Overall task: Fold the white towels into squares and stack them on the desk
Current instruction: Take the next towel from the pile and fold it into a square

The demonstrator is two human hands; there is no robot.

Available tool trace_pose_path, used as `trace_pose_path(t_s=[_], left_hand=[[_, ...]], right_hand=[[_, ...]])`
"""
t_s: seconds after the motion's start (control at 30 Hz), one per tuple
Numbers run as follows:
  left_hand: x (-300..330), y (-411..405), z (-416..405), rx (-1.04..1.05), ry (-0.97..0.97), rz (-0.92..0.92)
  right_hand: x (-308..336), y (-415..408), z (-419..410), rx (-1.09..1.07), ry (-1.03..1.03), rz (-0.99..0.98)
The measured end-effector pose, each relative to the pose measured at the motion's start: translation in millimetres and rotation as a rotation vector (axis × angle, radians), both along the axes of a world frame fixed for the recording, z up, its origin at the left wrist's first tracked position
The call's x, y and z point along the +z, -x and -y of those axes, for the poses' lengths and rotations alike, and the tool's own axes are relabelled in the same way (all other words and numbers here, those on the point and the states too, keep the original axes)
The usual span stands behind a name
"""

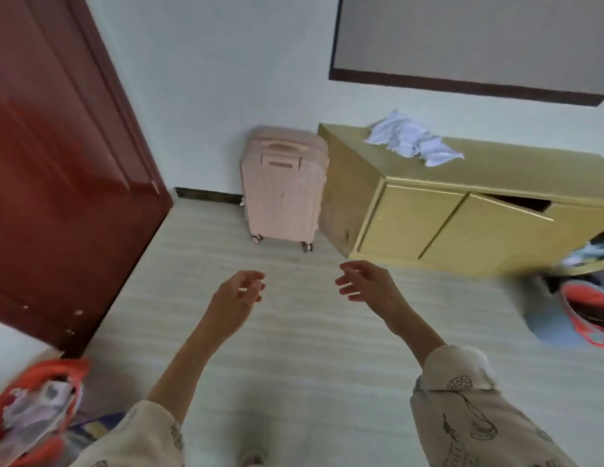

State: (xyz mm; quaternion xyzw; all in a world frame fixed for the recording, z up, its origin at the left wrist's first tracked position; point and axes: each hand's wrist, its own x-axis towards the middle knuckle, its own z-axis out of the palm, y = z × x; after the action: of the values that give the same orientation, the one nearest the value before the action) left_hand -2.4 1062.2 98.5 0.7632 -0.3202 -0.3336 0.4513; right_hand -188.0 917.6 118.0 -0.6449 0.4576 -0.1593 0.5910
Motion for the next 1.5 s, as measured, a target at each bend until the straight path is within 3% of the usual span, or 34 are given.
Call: trace_pose_path(t_s=[0.2, 0.37, 0.57, 0.83, 1.03, 1.27, 1.5], left_hand=[[-2, 32, 163, -0.242, 0.025, 0.035], [-17, 35, 300, -0.375, 0.02, 0.083], [13, 30, 485, -0.459, 0.07, 0.164], [-41, 69, 651, -0.591, -0.141, 0.15], [-89, 92, 797, -0.439, -0.24, 0.171], [-126, 125, 936, -0.429, -0.396, 0.231], [-186, 111, 1009, -0.442, -0.401, 0.463]], right_hand=[[1, 55, 125, -0.205, 0.05, 0.022], [2, 55, 259, -0.277, 0.105, 0.033], [7, 53, 397, -0.324, 0.118, 0.014], [-34, 99, 564, -0.461, 0.043, -0.004], [-87, 128, 724, -0.422, -0.015, -0.058], [-133, 153, 877, -0.215, 0.049, -0.416], [-190, 130, 967, 0.062, 0.224, -0.679]])
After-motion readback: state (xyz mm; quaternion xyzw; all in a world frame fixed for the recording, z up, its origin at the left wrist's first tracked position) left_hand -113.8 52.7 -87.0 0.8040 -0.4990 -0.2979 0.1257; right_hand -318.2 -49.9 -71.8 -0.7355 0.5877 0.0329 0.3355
